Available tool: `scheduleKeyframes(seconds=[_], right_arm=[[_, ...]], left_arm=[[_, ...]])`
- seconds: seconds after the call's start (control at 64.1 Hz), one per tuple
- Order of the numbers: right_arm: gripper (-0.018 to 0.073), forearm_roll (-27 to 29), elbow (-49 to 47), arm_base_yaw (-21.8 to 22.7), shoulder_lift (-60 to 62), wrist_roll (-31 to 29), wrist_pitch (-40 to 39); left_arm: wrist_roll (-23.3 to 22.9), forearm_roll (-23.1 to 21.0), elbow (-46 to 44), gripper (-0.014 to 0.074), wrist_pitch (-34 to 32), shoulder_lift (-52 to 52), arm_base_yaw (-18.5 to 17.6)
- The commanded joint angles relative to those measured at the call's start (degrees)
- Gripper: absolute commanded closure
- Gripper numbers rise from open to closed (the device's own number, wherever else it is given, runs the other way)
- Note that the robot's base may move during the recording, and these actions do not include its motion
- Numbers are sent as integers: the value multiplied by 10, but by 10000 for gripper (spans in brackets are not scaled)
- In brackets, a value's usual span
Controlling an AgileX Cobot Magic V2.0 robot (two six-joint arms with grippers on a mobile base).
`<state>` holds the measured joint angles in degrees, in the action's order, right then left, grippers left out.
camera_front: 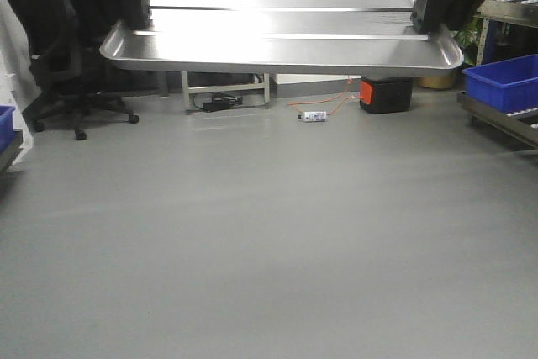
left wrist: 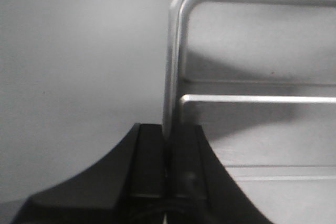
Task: Grab silver tray and place in blue box
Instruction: 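Drive the base backward and turn while holding the silver tray, then drive the base to the blue bin rack holding the tray level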
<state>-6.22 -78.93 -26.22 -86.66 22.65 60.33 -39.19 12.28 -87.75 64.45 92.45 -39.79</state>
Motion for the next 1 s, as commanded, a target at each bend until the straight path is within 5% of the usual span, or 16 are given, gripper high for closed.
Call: scheduleKeyframes(seconds=[0.0, 0.982], right_arm=[[503, -37, -16, 1, 25, -12, 5], [503, -37, -16, 2, 25, -12, 7]], left_arm=[[-4, 41, -18, 701, -4, -24, 1], [-4, 33, -18, 701, -5, -24, 1]])
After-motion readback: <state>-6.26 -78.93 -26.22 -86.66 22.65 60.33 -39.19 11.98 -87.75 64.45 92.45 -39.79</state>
